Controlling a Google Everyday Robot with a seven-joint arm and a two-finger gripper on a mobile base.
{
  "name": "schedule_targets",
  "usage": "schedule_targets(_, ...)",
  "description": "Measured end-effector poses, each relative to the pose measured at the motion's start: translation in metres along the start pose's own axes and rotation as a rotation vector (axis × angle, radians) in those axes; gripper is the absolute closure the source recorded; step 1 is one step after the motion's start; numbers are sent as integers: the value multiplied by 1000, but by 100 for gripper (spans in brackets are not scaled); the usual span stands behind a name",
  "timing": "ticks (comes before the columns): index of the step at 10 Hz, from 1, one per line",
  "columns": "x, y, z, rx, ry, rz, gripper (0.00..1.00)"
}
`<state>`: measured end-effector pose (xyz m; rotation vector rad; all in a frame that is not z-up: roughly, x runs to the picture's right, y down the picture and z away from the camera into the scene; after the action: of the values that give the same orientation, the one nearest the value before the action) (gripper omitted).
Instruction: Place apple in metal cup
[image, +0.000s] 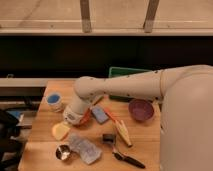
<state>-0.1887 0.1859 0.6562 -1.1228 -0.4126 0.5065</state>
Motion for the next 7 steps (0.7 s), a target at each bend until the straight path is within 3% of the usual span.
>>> schedule_targets(1,1,1,5,-6,13,10,100)
schedule_targets(5,21,19,58,-52,79,84,100)
schedule_targets(7,25,20,66,-63,90,109,100)
